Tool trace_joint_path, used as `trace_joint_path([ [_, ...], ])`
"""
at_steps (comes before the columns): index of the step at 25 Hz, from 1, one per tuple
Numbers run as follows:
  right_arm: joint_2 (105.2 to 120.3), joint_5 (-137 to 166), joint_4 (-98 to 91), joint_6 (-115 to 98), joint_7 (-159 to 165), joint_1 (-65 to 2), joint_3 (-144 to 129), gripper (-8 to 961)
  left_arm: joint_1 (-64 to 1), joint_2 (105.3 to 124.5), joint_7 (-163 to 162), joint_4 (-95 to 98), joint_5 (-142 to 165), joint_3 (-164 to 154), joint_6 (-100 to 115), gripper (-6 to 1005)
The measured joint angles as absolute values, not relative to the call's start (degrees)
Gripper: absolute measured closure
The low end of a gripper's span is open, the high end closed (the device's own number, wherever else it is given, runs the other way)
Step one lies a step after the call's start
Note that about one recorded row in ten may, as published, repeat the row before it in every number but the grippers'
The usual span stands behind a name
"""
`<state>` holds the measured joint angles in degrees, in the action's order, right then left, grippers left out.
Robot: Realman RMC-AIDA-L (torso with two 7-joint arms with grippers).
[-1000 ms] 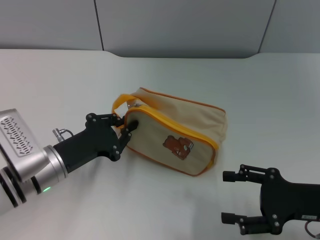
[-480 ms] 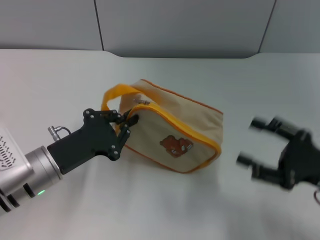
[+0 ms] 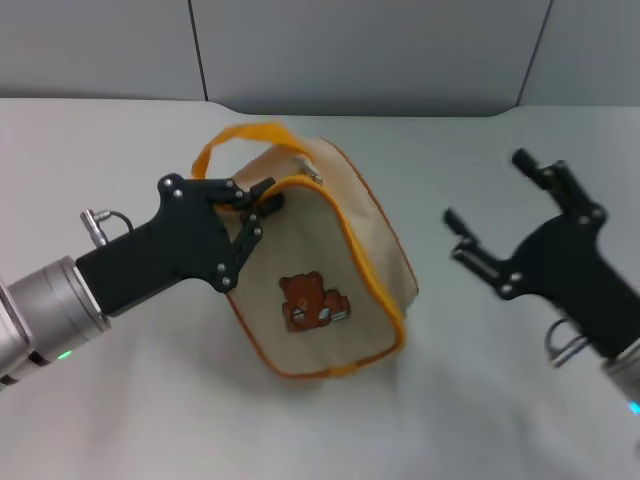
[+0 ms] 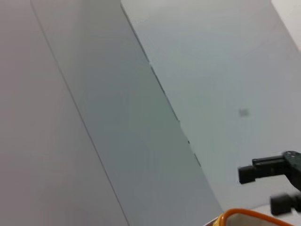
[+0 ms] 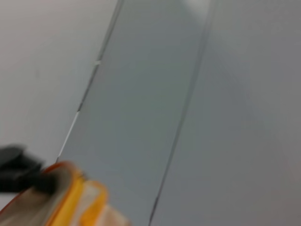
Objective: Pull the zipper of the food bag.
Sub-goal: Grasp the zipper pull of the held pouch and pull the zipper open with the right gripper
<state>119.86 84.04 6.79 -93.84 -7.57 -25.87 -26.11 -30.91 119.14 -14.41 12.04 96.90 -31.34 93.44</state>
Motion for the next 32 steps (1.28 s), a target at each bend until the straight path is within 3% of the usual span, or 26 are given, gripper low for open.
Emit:
trace_joint_path([
  [6, 119.89, 85.3, 17.3, -94.6, -30.4, -28.6, -25.6, 139, -31.7, 119.18, -14.3, 12.1, 97.1, -31.4, 93.4, 939],
  [16, 119.88, 90.6, 18.1, -90.5, -32.0, -31.5, -24.3, 139, -31.9, 119.26, -13.6, 11.6, 97.3, -31.6, 93.0, 938],
  [24, 119.89, 90.9, 17.2, -95.7, -31.1, -29.0, -21.9, 138, -31.6, 119.28, -13.4, 11.4, 97.3, -31.7, 93.0, 938],
  [32, 119.88, 90.9, 16.8, -88.0, -32.9, -30.0, -17.8, 138, -31.6, 119.26, -12.7, 11.3, 97.4, -31.6, 92.9, 938],
])
